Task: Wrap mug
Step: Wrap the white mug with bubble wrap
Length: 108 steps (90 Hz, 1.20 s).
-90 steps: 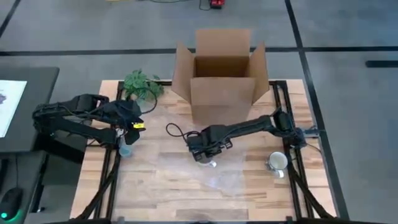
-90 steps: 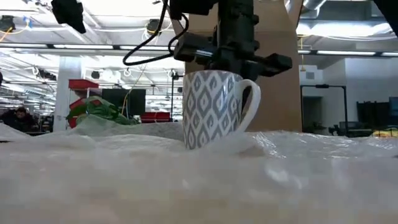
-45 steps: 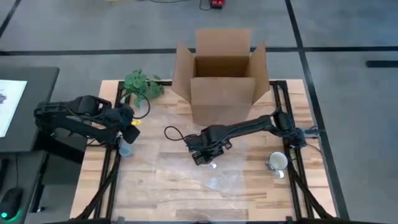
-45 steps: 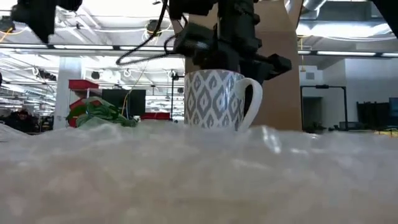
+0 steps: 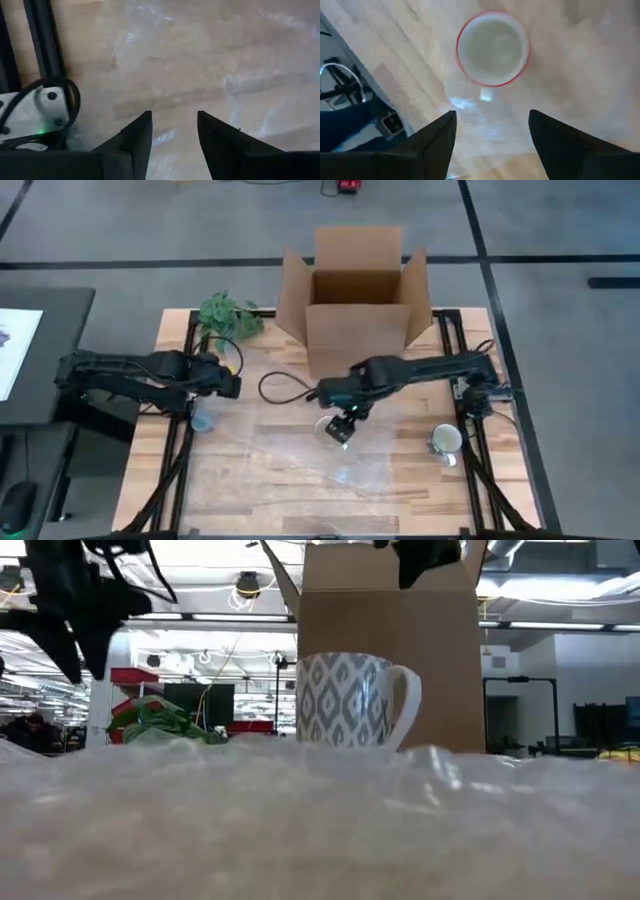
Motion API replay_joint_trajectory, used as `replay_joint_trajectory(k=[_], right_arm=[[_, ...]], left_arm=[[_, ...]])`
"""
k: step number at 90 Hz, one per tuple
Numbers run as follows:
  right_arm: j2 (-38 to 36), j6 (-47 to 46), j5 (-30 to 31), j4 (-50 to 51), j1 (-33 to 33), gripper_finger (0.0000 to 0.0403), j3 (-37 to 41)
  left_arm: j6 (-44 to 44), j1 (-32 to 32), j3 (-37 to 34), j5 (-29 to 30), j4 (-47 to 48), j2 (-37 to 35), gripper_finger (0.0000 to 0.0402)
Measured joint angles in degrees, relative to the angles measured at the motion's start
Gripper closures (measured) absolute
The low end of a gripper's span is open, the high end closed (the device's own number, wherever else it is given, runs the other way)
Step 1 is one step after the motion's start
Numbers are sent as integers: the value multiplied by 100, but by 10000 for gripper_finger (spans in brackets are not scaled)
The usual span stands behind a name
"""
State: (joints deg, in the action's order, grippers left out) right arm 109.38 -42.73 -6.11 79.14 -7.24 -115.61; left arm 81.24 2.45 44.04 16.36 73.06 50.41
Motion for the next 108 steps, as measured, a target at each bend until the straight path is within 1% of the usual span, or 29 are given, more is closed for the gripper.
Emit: replay_joint_trajectory(k=[7, 11, 22, 26, 30, 36, 47, 58, 66, 73, 84, 94, 101, 108], right_arm=[[-180, 364, 84, 228, 105, 171, 2], [-294, 553, 98, 272, 155, 172, 2], [-572, 1042, 129, 417, 167, 172, 2], [-640, 1196, 132, 447, 165, 172, 2], [-705, 1322, 132, 471, 181, 172, 2], [-783, 1459, 133, 498, 200, 172, 4], [-915, 1610, 131, 563, 216, 172, 7], [-988, 1638, 131, 597, 171, 172, 7], [-1017, 1622, 129, 633, 157, 172, 10], [-1043, 1544, 120, 631, 113, 172, 13], [-1043, 1368, 103, 605, 128, 172, 13], [-1042, 1190, 103, 482, 168, 172, 13], [-1042, 967, 102, 367, 197, 172, 13], [-1042, 721, 100, 254, 203, 172, 13]], left_arm=[[64, 249, -116, 8, 7, 72, 267], [-77, 427, -156, 68, 20, 81, 267], [-1232, 952, -188, 859, -260, 69, 267], [-1512, 1227, -197, 994, -281, 77, 267], [-1824, 1573, -197, 1000, -333, 94, 266], [-2304, 2125, -200, 835, -439, 133, 261], [-3128, 2967, -435, 150, -1071, 157, 248], [-3674, 3567, -863, -275, -1612, 225, 236], [-4165, 3931, -1026, -570, -1959, 361, 221], [-4531, 4145, -1078, -698, -2085, 489, 205], [-5318, 4333, -1076, -799, -2628, 765, 172], [-5551, 4475, -1076, -845, -2867, 1163, 144], [-5703, 4567, -1076, -858, -2903, 1518, 136], [-5935, 4599, -1076, -924, -2905, 1865, 137]])
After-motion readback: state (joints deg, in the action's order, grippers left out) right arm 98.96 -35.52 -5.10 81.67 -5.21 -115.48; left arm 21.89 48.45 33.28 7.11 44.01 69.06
